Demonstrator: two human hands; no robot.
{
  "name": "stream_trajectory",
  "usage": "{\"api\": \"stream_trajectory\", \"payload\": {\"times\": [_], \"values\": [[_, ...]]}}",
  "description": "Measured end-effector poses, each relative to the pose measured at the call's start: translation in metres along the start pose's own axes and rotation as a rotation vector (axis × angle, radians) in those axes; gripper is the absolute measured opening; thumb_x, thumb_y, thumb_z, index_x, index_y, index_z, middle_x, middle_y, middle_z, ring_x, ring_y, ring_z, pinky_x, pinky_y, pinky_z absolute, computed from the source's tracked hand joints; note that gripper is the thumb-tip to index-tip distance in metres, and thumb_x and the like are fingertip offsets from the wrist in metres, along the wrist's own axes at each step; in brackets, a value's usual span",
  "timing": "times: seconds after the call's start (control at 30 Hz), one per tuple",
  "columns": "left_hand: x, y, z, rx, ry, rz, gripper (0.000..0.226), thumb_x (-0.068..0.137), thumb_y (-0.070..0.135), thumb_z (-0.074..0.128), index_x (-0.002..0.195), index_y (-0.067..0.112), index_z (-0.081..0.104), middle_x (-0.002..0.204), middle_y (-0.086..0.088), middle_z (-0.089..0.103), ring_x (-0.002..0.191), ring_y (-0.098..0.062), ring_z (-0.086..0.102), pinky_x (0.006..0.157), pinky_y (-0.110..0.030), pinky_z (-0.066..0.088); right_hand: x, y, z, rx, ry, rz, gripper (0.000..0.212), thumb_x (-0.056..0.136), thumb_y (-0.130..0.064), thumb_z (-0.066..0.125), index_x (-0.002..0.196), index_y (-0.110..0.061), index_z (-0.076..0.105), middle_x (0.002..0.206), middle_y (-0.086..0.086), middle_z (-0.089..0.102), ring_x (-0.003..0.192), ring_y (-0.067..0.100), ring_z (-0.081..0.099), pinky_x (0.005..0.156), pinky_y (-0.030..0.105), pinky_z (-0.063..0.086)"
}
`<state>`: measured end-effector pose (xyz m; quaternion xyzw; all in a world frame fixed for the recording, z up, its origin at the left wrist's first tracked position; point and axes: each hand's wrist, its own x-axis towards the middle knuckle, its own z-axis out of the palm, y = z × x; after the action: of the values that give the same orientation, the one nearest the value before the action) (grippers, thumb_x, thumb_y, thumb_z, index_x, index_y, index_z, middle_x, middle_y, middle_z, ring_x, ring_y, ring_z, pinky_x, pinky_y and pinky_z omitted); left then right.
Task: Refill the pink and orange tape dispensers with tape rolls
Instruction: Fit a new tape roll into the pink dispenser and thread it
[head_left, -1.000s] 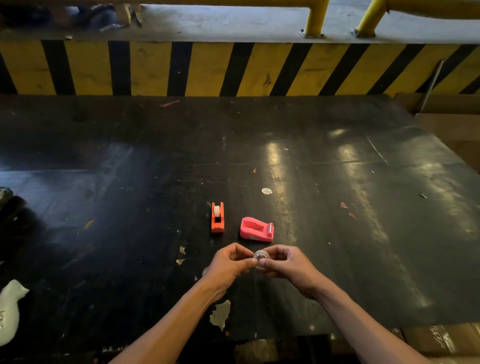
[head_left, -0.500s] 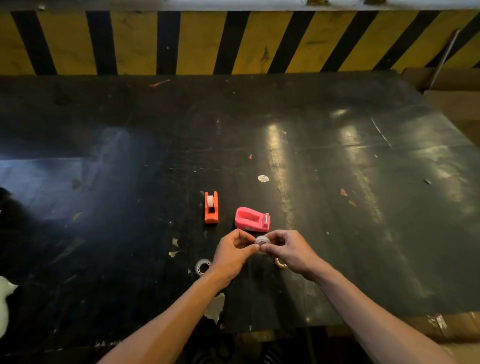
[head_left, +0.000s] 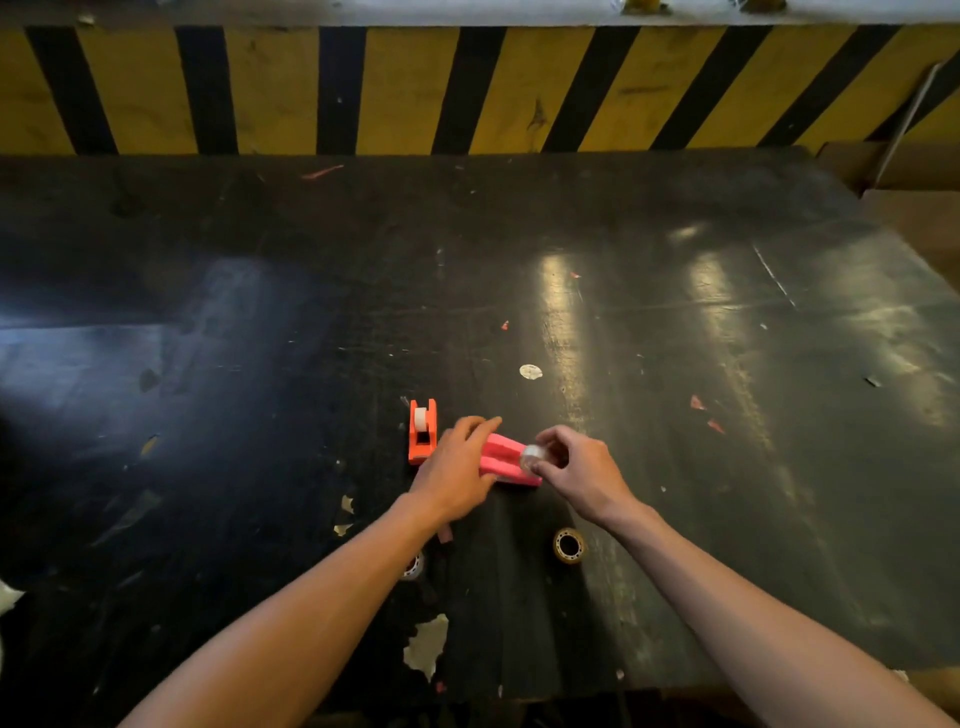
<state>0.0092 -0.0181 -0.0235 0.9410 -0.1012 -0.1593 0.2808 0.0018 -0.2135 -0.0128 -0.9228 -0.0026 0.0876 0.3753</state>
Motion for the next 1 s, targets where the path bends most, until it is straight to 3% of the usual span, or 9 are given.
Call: {"api": "stream_trajectory", "payload": {"times": [0.07,0.13,0.3,0.6,0.7,0.87,1.0], "values": [[0.016,-0.002,-0.004,0.096,-0.115,-0.035,0.087,0.09,0.017,0.071,0.161,0.024,0.02,0.167,-0.005,0.023,0.15,-0.028,0.032,0.12,-0.046,0.036,0.011,-0.004,0.005,-0.018,0.002,-0.032,0.025,0.081,-0.022,0.078,0.103,-0.014,0.068,0.093,-0.001,0.069,0.084,0.015,0.062,0.075,0.025,0.048],[0.028,-0.006,-0.004,0.108,-0.183,-0.053,0.083,0.091,0.013,0.068,0.16,0.022,0.024,0.165,-0.007,0.03,0.149,-0.028,0.036,0.119,-0.046,0.036,0.018,-0.007,0.012,-0.059,0.004,-0.064,0.021,0.082,-0.019,0.075,0.101,-0.013,0.067,0.095,0.002,0.067,0.085,0.016,0.06,0.074,0.022,0.043],[0.035,-0.01,0.0,0.042,-0.166,-0.064,0.064,0.091,0.01,0.066,0.151,0.021,0.044,0.151,-0.006,0.054,0.139,-0.028,0.051,0.115,-0.047,0.042,0.022,-0.002,0.027,-0.1,0.018,-0.086,0.012,0.085,-0.02,0.07,0.095,-0.015,0.065,0.093,0.001,0.062,0.082,0.019,0.06,0.072,0.025,0.043],[0.037,-0.015,0.001,-0.05,-0.184,-0.075,0.063,0.091,0.016,0.068,0.15,0.024,0.046,0.148,-0.006,0.058,0.137,-0.027,0.053,0.116,-0.045,0.041,0.023,-0.005,0.034,-0.108,-0.032,-0.145,0.011,0.086,-0.023,0.07,0.09,-0.014,0.064,0.091,0.005,0.065,0.081,0.022,0.063,0.071,0.033,0.05],[0.037,-0.016,0.002,-0.041,-0.215,-0.08,0.064,0.091,0.017,0.067,0.15,0.026,0.046,0.146,-0.009,0.058,0.135,-0.029,0.055,0.115,-0.042,0.042,0.019,-0.002,0.037,-0.123,-0.043,-0.11,0.011,0.086,-0.021,0.068,0.088,-0.011,0.063,0.089,0.007,0.064,0.081,0.027,0.063,0.07,0.034,0.047],[0.04,-0.015,-0.004,-0.02,-0.276,-0.075,0.066,0.092,0.012,0.067,0.152,0.025,0.043,0.147,-0.009,0.057,0.137,-0.028,0.053,0.116,-0.039,0.04,0.017,-0.004,0.04,-0.07,-0.006,-0.068,0.016,0.087,-0.026,0.071,0.086,-0.012,0.063,0.084,-0.001,0.057,0.075,0.02,0.057,0.067,0.026,0.04],[0.039,-0.014,-0.006,-0.024,-0.288,-0.062,0.064,0.093,0.011,0.065,0.151,0.024,0.043,0.148,-0.008,0.057,0.137,-0.027,0.052,0.117,-0.042,0.04,0.015,-0.008,0.042,-0.052,-0.019,-0.048,0.024,0.085,-0.032,0.073,0.088,-0.008,0.065,0.087,0.007,0.063,0.079,0.025,0.059,0.068,0.029,0.04]]}}
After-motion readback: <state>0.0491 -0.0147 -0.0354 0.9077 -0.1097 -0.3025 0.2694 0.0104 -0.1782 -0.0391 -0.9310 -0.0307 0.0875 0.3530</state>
